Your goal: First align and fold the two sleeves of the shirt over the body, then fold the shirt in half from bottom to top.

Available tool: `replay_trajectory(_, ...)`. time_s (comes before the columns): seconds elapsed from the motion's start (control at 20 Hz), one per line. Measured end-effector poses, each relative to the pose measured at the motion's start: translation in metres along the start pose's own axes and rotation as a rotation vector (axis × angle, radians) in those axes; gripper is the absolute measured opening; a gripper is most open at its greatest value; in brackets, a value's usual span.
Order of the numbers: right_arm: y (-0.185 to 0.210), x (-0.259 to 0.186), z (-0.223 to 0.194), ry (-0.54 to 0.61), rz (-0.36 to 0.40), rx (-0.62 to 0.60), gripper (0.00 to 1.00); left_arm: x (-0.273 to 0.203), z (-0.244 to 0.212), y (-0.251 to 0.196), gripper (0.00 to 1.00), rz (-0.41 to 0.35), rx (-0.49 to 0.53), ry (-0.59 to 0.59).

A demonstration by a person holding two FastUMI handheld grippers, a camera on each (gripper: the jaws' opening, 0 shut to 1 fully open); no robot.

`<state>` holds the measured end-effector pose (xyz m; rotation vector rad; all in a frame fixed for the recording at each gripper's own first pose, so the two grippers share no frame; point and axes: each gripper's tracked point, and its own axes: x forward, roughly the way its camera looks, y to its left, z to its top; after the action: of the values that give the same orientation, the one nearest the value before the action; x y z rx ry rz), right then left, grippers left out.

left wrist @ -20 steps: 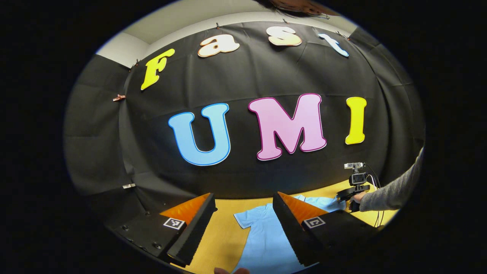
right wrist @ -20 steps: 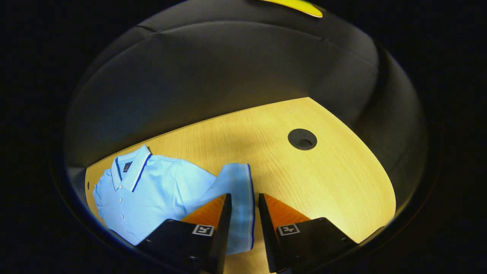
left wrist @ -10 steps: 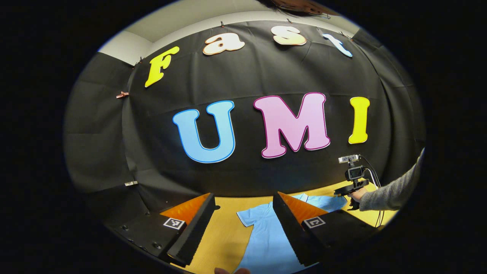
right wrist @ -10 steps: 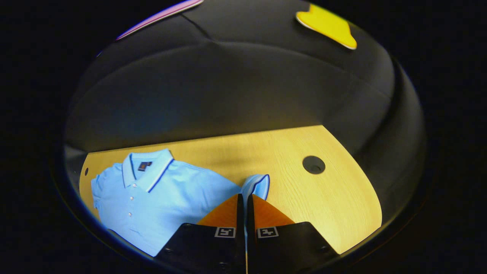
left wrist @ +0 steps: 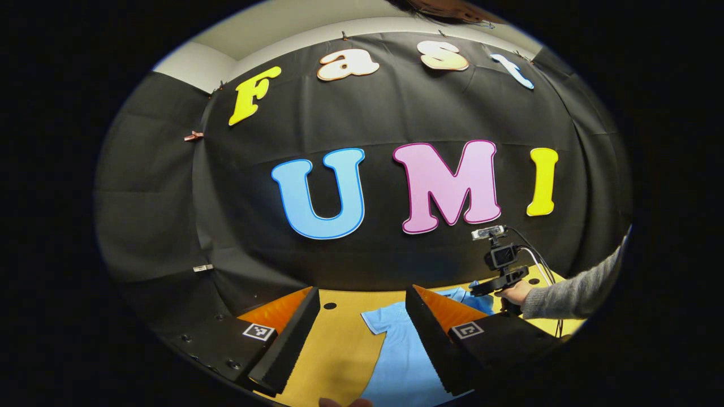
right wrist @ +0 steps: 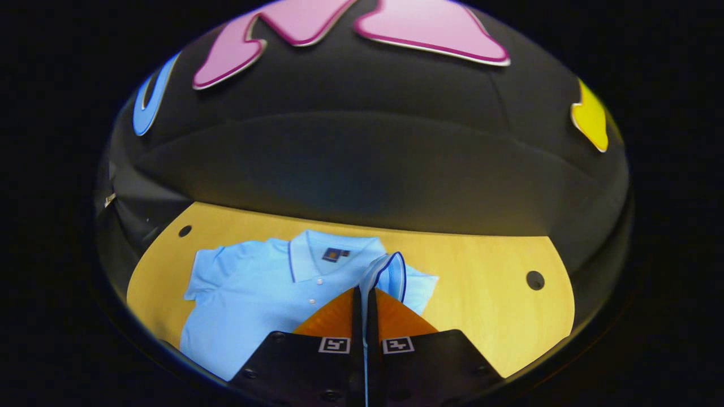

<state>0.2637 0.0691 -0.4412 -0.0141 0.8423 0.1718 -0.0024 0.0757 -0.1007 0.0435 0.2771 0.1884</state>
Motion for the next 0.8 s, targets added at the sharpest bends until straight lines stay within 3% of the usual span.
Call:
replay_trajectory(0.35, 0.080, 0.016, -0.033, 0.067, 0.084, -0.084, 0.06, -0.013, -0.012, 0.028, 0.97, 0.049, 0.001, 0.029)
replay_trajectory(0.8, 0.110, 0.033, -0.076, 0.168, 0.099, -0.159, 0.06, -0.018, -0.026, 0.058, 0.97, 0.112, -0.015, 0.063)
